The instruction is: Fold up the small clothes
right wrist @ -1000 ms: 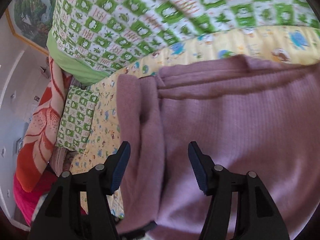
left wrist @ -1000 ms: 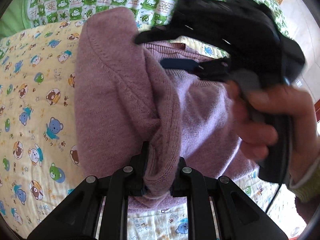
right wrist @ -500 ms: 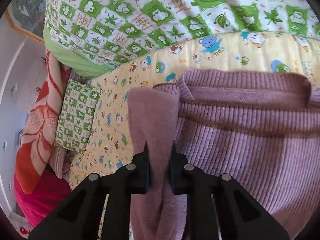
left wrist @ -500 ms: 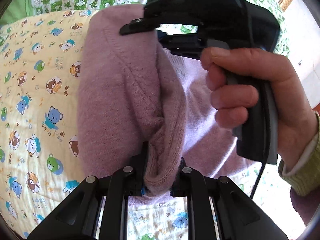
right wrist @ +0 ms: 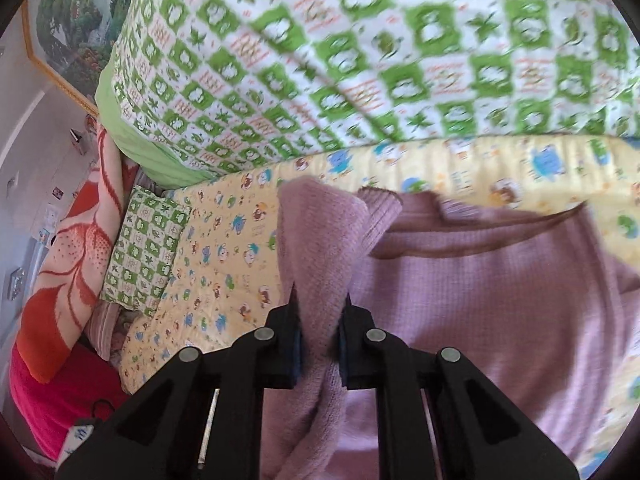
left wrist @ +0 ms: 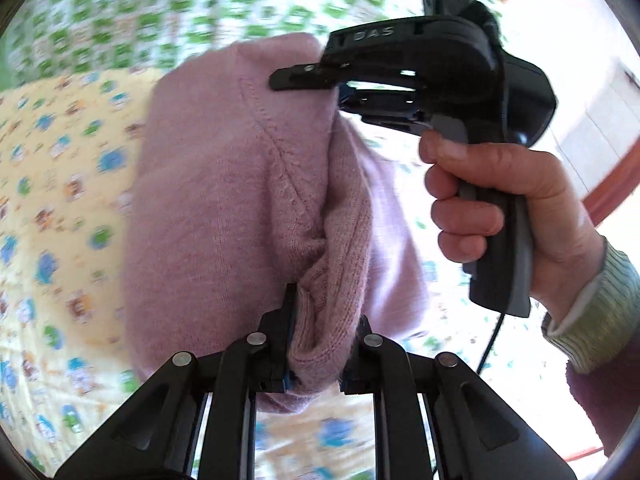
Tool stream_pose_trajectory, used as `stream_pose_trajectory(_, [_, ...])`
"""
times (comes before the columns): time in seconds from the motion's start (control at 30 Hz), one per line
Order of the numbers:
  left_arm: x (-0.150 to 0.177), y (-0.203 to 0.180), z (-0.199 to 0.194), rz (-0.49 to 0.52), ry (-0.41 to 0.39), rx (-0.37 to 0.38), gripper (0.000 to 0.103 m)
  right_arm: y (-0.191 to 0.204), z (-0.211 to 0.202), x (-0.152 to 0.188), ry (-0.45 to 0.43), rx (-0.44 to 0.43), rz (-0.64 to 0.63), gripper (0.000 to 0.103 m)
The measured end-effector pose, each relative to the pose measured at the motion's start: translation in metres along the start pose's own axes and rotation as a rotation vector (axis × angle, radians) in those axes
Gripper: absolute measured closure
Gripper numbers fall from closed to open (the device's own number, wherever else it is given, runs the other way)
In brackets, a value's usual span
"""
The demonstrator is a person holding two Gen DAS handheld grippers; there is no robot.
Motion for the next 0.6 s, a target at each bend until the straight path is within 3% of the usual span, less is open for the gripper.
stream_pose_trajectory(0.17, [-0.003, -0.041, 0.039, 0.071, 0.037, -0.007, 0.089, -0.053, -0.028, -0.008, -0.023, 0.014, -0.011, 0.088])
stream_pose_trajectory(0.33, [0.003, -0.062, 0.070, 0.113, 0.091, -0.033, 0.089, -0.111, -0.035, -0.003, -0.027, 0.035, 0.067, 0.088])
stream_pose_trajectory(0.6, [0.003, -0.065, 0.120, 0.127, 0.152, -0.086, 0.089, -0.145, -0.030, 0.005, -0.016, 0.035, 0.095, 0.088])
Point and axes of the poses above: each gripper's, at about its wrist camera, not at the fingertips, and z roughly the way its jaws point, y to its left, x to its underside, the point moved 9 cm from there along z, roughly the way its jaws point, and after that the axes turned 9 degrees about x, right-handed, at the moved point
